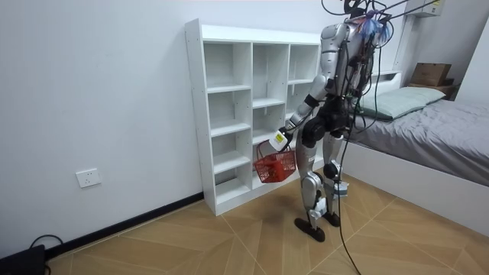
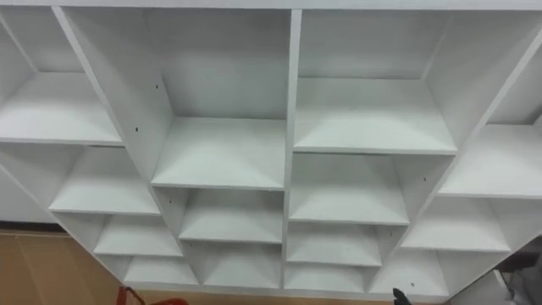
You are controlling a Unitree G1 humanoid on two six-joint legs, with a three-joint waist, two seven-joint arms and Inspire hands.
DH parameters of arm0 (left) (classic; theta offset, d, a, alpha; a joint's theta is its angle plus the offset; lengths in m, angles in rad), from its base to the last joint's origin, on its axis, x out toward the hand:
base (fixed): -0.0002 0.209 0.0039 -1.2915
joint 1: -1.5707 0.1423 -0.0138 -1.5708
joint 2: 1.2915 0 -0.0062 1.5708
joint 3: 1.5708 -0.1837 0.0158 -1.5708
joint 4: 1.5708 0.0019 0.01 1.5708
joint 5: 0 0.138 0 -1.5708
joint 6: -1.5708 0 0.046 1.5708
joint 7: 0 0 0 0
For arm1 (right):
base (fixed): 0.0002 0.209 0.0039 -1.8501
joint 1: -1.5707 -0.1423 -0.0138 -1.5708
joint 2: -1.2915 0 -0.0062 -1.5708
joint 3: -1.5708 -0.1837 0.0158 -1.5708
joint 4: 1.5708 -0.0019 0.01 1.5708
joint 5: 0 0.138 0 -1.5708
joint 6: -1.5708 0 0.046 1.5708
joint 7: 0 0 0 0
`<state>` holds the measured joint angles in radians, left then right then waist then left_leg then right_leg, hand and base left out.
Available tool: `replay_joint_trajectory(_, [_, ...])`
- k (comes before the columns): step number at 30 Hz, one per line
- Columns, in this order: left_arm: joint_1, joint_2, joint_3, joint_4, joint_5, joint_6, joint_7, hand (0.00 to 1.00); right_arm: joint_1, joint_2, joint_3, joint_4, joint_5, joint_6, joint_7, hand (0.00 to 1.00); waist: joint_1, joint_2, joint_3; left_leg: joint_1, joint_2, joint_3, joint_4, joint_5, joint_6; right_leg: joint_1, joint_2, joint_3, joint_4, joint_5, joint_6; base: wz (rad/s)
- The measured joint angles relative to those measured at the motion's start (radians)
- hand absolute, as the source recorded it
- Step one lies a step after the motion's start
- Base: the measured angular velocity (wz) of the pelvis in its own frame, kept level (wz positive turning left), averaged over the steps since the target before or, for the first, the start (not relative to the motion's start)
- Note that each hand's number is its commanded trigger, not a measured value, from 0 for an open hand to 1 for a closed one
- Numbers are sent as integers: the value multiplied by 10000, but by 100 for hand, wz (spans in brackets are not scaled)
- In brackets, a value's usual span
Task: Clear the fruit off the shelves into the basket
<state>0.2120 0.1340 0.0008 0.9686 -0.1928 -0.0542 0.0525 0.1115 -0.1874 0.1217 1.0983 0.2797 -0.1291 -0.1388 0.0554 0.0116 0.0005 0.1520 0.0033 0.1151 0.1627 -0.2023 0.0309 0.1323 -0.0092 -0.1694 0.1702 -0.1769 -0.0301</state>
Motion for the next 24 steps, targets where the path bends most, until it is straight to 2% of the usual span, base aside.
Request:
replay_joint_trajectory(4, [126,-78,354,247,141,-15,151,100,63,108,-355,600,203,5,300,0,-39,49,22,66,9,66,-13,-30,-4,115,1,-15,-19,-19,8,0])
replay_joint_trajectory(5, [200,-74,382,255,173,-26,264,100,78,151,-355,762,275,37,354,0,-42,37,53,105,9,69,-23,-47,-2,118,0,-15,-18,-44,13,0])
replay_joint_trajectory(10, [242,-64,571,640,374,-163,471,100,113,259,-323,1126,453,229,963,0,-16,52,48,155,18,119,-26,-147,13,116,-4,-4,-14,-108,28,-2])
replay_joint_trajectory(15, [245,-75,577,1041,564,-142,635,100,93,347,-241,1470,478,461,1400,0,47,-22,44,159,5,119,-108,-153,16,104,-7,-4,-28,-111,38,0])
replay_joint_trajectory(17, [250,-75,728,1176,894,75,676,100,81,352,-238,1580,392,681,1438,0,67,-72,40,156,0,118,-114,-153,16,95,-8,5,-37,-120,49,0])
replay_joint_trajectory(24, [246,-76,761,1308,1506,588,720,100,35,365,-233,1659,373,993,1663,0,62,-178,36,163,-1,119,-124,-157,14,134,2,10,-174,-121,54,0])
